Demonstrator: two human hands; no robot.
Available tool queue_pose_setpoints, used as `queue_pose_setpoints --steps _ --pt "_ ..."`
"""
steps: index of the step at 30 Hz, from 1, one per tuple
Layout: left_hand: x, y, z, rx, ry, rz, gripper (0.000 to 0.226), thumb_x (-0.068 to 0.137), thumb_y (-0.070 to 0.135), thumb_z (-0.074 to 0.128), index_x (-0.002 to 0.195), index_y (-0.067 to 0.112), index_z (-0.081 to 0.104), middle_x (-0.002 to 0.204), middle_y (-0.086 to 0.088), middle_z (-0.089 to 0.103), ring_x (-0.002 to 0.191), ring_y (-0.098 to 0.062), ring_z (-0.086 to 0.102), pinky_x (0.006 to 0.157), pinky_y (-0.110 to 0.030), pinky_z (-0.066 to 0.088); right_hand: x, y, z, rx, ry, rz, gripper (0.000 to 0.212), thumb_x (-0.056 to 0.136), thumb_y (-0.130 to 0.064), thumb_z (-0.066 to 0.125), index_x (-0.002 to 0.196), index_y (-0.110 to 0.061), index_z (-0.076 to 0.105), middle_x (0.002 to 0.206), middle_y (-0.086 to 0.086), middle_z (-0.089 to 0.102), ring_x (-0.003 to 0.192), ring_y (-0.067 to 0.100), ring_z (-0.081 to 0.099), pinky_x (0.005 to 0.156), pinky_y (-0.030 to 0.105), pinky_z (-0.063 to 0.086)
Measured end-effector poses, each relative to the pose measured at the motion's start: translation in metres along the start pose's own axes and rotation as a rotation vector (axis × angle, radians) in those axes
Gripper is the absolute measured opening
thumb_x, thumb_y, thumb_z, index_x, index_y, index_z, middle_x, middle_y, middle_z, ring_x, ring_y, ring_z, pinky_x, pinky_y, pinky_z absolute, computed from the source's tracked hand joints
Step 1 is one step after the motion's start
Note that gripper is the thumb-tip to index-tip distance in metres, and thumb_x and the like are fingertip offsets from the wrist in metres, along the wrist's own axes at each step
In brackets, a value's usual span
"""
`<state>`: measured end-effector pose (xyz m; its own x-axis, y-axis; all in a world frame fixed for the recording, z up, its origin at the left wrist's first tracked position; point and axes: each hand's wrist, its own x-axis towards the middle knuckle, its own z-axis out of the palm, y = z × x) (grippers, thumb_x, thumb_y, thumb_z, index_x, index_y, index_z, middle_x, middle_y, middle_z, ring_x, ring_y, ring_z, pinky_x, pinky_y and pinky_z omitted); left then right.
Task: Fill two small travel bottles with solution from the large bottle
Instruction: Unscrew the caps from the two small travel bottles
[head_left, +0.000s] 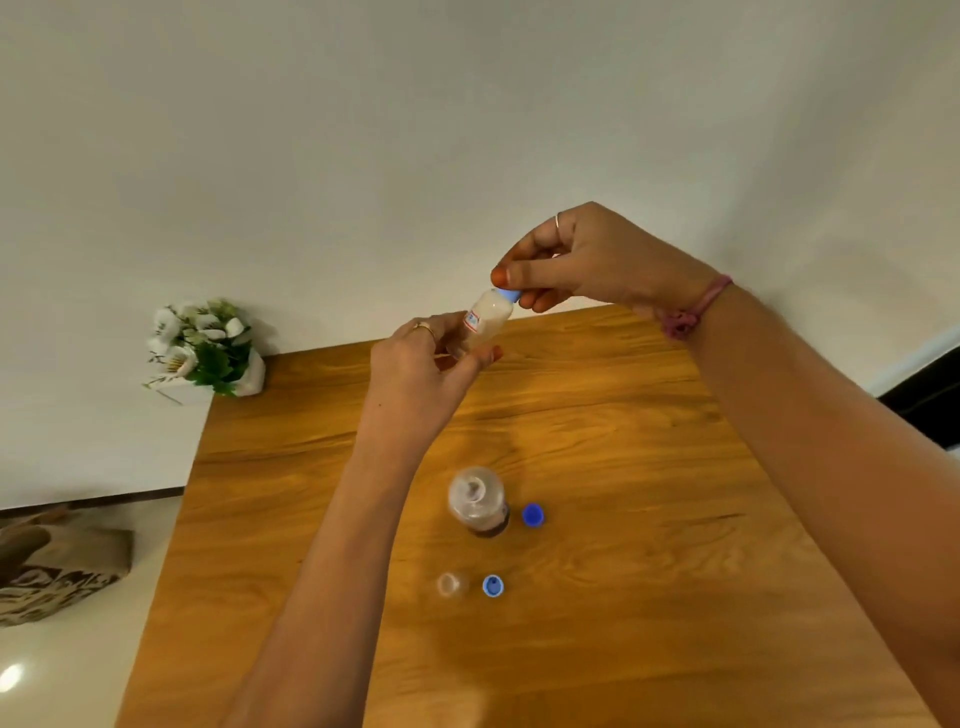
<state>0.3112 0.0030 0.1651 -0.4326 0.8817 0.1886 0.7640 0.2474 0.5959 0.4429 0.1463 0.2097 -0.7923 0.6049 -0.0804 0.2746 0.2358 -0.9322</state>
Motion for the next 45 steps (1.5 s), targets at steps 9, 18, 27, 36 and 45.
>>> queue_pose_setpoints --steps 9,18,27,36,45 --pt "-0.040 -0.024 -0.048 -0.507 -0.040 -0.211 0.036 0.081 0.026 0.072 0.115 0.018 0.066 0.099 0.006 0.072 0.098 -0.011 0.065 0.093 -0.037 0.052 -0.008 -0.058 0.050 -0.466 -0.083 -0.273 0.020 0.087 -0.023 0.064 0.107 -0.025 0.066 0.092 -0.023 0.057 0.080 0.005 0.062 0.071 0.007 0.045" --pt "-0.062 -0.032 -0.067 -0.633 0.013 -0.206 0.042 0.077 0.023 0.075 0.116 0.015 0.065 0.101 0.008 0.072 0.098 -0.002 0.066 0.094 -0.029 0.052 -0.020 -0.110 0.065 -0.703 -0.098 -0.072 0.054 0.074 -0.055 0.065 0.112 -0.016 0.064 0.089 -0.001 0.069 0.067 0.009 0.067 0.045 0.012 0.049" --pt "-0.077 -0.041 -0.077 -0.695 0.046 -0.208 0.041 0.076 0.020 0.077 0.115 0.014 0.065 0.101 0.006 0.072 0.096 -0.002 0.067 0.090 -0.027 0.053 -0.026 -0.125 0.085 -0.665 -0.169 -0.032 0.044 0.082 -0.045 0.063 0.115 -0.018 0.062 0.096 -0.001 0.068 0.070 0.006 0.068 0.051 0.014 0.052" --pt "-0.088 -0.050 -0.080 -0.712 0.013 -0.201 0.045 0.075 0.019 0.077 0.117 0.013 0.064 0.099 0.008 0.072 0.094 0.000 0.067 0.085 -0.020 0.053 -0.036 -0.134 0.104 -0.727 -0.179 -0.051 0.039 0.081 -0.038 0.068 0.112 -0.015 0.064 0.096 -0.003 0.067 0.063 0.002 0.067 0.052 0.012 0.051" --pt "-0.103 -0.058 -0.082 -0.690 -0.014 -0.171 0.043 0.074 0.021 0.078 0.115 0.016 0.063 0.095 0.010 0.069 0.088 0.007 0.065 0.080 -0.015 0.053 -0.048 -0.134 0.122 -0.804 -0.210 -0.006 0.030 0.081 -0.035 0.069 0.106 -0.017 0.067 0.085 -0.010 0.065 0.059 0.002 0.066 0.056 0.013 0.051"
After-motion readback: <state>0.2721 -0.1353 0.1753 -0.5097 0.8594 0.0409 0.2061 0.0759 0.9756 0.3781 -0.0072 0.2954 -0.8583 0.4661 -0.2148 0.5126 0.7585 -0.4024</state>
